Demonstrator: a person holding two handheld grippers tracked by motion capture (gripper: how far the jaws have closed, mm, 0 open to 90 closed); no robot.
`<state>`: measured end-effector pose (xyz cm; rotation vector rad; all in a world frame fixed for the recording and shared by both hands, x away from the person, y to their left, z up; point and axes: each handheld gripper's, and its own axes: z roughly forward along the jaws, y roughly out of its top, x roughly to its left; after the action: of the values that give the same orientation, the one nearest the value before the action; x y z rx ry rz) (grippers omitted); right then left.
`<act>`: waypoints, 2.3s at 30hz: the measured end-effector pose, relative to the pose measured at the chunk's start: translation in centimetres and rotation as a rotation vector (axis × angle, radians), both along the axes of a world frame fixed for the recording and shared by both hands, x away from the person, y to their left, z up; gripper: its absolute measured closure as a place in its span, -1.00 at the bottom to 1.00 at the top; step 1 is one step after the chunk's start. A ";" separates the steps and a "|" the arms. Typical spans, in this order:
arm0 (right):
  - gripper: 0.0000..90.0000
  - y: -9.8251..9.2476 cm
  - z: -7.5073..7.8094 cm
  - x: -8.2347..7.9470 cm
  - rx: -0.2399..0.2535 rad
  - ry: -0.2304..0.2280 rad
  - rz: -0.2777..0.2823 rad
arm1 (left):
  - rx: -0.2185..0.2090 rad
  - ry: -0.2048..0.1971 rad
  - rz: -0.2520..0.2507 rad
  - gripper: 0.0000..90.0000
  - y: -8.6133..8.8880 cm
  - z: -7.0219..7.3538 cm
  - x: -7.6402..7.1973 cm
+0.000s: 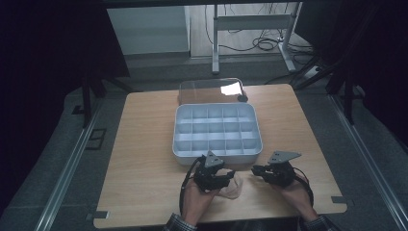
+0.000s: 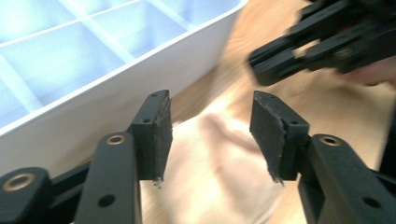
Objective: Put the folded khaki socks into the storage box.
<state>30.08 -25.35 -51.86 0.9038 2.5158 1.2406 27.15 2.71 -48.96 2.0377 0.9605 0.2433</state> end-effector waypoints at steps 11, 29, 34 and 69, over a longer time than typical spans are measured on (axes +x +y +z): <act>0.59 -0.2 -0.2 -0.5 -0.005 0.008 0.008 | 0.031 0.002 0.092 -0.25 3.2 -3.3 -0.3; 0.15 2.0 1.5 -0.9 0.049 -0.008 0.060 | 0.175 -0.069 0.071 -0.45 2.0 -5.0 -2.4; 0.06 4.4 2.0 -0.8 0.064 -0.008 0.100 | 0.171 -0.067 0.067 -0.45 2.0 -5.0 -2.9; -0.02 4.7 -0.5 -1.2 0.023 0.011 0.079 | 0.159 -0.049 0.083 -0.47 2.0 -5.0 -3.0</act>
<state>28.85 -20.68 -52.37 0.8248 2.5742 1.2932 24.16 4.68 -54.00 2.1269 1.0250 0.4239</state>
